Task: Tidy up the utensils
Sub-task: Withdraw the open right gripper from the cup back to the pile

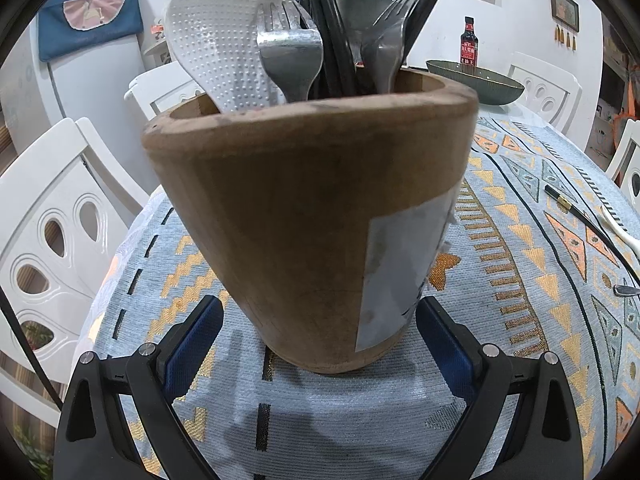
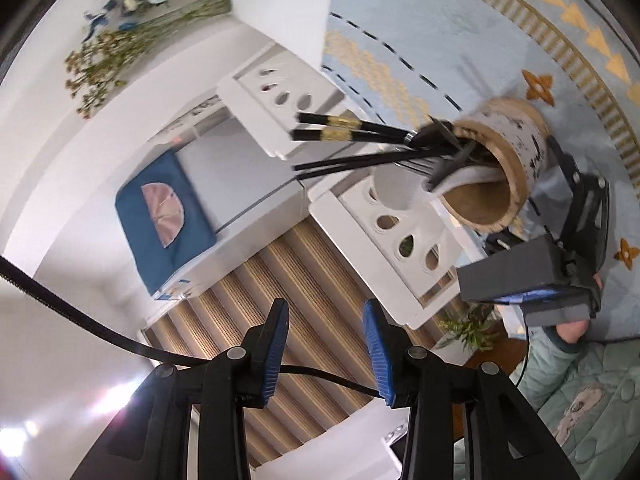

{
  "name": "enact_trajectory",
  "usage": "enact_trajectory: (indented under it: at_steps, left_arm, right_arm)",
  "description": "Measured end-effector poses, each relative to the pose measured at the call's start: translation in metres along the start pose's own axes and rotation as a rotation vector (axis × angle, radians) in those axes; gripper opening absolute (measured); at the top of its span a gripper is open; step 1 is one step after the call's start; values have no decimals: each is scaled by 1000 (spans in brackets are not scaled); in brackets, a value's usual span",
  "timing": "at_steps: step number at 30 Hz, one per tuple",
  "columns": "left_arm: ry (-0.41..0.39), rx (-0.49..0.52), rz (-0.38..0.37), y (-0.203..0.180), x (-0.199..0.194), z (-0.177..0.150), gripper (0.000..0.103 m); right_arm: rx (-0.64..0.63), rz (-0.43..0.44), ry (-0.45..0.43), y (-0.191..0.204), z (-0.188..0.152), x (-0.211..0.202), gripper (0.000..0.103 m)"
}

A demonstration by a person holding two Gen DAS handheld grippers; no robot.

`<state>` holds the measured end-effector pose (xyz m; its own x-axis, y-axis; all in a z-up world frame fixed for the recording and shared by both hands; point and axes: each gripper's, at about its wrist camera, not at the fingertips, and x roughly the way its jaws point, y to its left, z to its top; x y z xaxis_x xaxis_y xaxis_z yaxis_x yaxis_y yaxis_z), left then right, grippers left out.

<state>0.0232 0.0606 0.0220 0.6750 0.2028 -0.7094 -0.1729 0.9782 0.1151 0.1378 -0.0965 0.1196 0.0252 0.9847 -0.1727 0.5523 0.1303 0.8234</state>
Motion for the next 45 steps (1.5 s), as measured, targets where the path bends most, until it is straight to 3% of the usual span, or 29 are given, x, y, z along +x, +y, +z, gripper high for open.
enact_trajectory:
  at_steps: [7,12,16,21,28,32,38,45]
  left_arm:
    - [-2,1,0,1,0,0,97]
    - [-2,-2,-1,0,-1,0,97]
    - [-2,-3,-1,1,-2,0,97]
    - [-2,-3,-1,1,-3,0,97]
    - [-2,-3,-1,1,-2,0,97]
    - [-2,-4,-2,1,-2,0,97]
    - [-2,-3,-1,1,-3,0,97]
    - [-2,-3,-2,1,-3,0,97]
  right_arm:
    - [-188,57,-62,29,-11,-40,37]
    - [-283,69,-184,37,-18,-92,37]
    - [-333,13,-307,31,-24,-137,37]
    - [-313,-189,-474,-1,-21,-187,37]
    - [-191,-478,-599,-59,10,-221,37]
    - [-219,-631,-571,-72,30,-216,37]
    - [-399,-916,-520,-56,55,-177,37]
    - [-534,-1087,-394,-55,91,-139,37]
